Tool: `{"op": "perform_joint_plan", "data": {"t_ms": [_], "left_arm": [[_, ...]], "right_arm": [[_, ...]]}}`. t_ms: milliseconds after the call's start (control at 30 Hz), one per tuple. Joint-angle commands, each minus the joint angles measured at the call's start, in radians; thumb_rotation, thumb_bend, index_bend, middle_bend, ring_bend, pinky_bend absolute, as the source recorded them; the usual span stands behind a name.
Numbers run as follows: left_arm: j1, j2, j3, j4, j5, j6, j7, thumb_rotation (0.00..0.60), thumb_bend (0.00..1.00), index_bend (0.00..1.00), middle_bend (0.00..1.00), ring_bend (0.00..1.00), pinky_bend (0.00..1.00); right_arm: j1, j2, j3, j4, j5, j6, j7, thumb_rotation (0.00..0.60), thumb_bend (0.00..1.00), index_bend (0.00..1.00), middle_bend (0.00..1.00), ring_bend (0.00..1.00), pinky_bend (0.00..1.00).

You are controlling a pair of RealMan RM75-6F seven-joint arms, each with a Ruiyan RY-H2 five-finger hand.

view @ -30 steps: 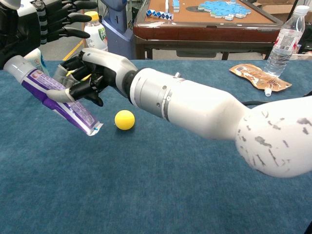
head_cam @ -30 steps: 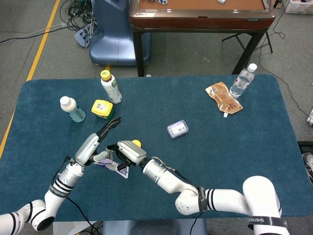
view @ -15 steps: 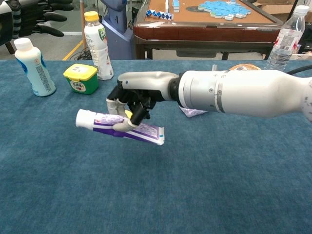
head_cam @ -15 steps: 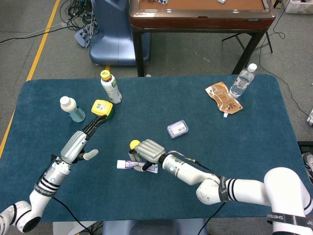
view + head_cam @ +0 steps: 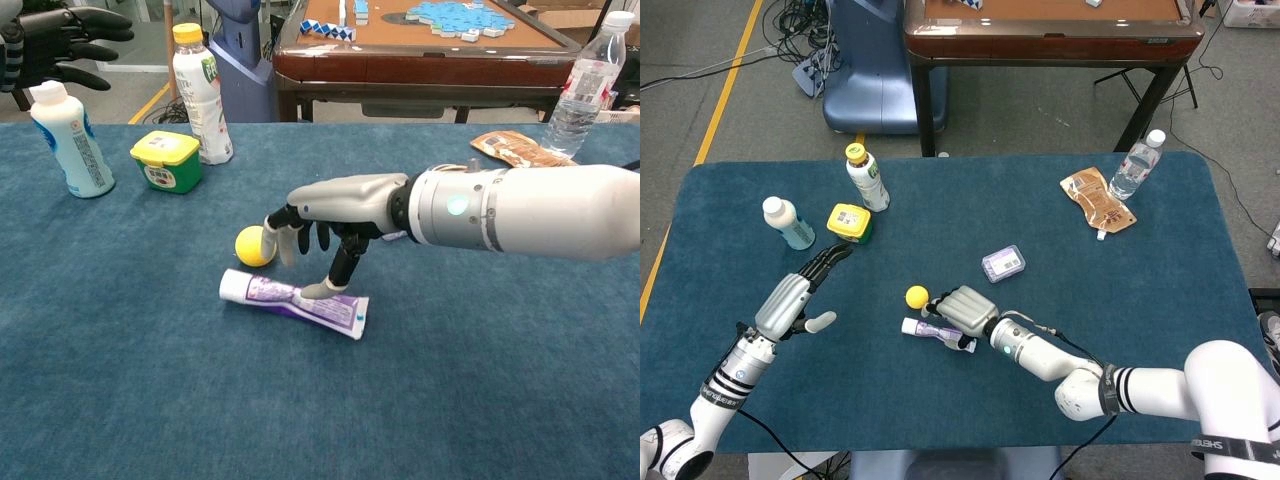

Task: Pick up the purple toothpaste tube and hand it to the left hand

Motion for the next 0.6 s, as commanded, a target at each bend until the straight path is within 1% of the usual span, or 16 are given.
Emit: {"op": "perform_joint_plan", "data": {"t_ms": [33, 167, 200, 233, 267, 300, 333, 367, 433, 600], "left_arm": [[0.001, 0.007, 0.000, 0.001, -0.001, -0.004, 0.012, 0.000, 0.01, 0.00, 0.00, 0.00, 0.09], [0.006, 0.023, -0.005, 0.011, -0.012, -0.007, 0.081, 0.002, 0.01, 0.00, 0.00, 0.00, 0.09], [0.009, 0.027, -0.006, 0.012, -0.018, -0.007, 0.101, 0.027, 0.00, 0.00, 0.00, 0.00, 0.09], [0.012, 0.030, -0.008, 0.011, -0.025, -0.007, 0.122, 0.125, 0.00, 0.00, 0.00, 0.00, 0.09], [0.015, 0.033, -0.008, 0.013, -0.029, -0.007, 0.142, 0.172, 0.00, 0.00, 0.00, 0.00, 0.09], [0.020, 0.039, -0.006, 0.020, -0.034, -0.007, 0.176, 0.283, 0.00, 0.00, 0.00, 0.00, 0.09], [0.025, 0.042, -0.006, 0.020, -0.041, -0.007, 0.197, 0.411, 0.00, 0.00, 0.00, 0.00, 0.09], [0.035, 0.049, -0.006, 0.020, -0.062, -0.009, 0.225, 0.500, 0.00, 0.00, 0.00, 0.00, 0.09], [0.053, 0.058, -0.007, 0.020, -0.095, -0.009, 0.269, 0.600, 0.00, 0.00, 0.00, 0.00, 0.09], [0.097, 0.077, -0.010, 0.018, -0.183, -0.013, 0.327, 0.600, 0.00, 0.00, 0.00, 0.00, 0.09]], "right_arm": [[-0.021, 0.043, 0.003, -0.044, -0.005, 0.044, -0.020, 0.600, 0.31, 0.19, 0.27, 0.24, 0.28], [-0.073, 0.134, 0.009, -0.121, -0.021, 0.139, -0.039, 0.600, 0.31, 0.19, 0.27, 0.24, 0.28], [-0.091, 0.158, 0.009, -0.139, -0.025, 0.170, -0.044, 0.600, 0.31, 0.19, 0.28, 0.25, 0.28], [-0.107, 0.184, 0.005, -0.158, -0.030, 0.194, -0.049, 0.600, 0.31, 0.19, 0.29, 0.25, 0.28], [-0.118, 0.200, 0.002, -0.172, -0.034, 0.206, -0.051, 0.600, 0.31, 0.19, 0.30, 0.25, 0.28], [-0.139, 0.227, 0.001, -0.187, -0.035, 0.237, -0.053, 0.600, 0.31, 0.19, 0.31, 0.26, 0.28], [-0.161, 0.254, -0.006, -0.208, -0.042, 0.267, -0.059, 0.600, 0.31, 0.20, 0.32, 0.27, 0.28], [-0.196, 0.294, -0.016, -0.228, -0.044, 0.309, -0.066, 0.600, 0.31, 0.20, 0.34, 0.28, 0.28], [-0.245, 0.345, -0.034, -0.257, -0.049, 0.366, -0.079, 0.600, 0.31, 0.23, 0.37, 0.30, 0.28], [-0.350, 0.419, -0.065, -0.286, -0.046, 0.475, -0.094, 0.600, 0.32, 0.30, 0.40, 0.32, 0.28]]}}
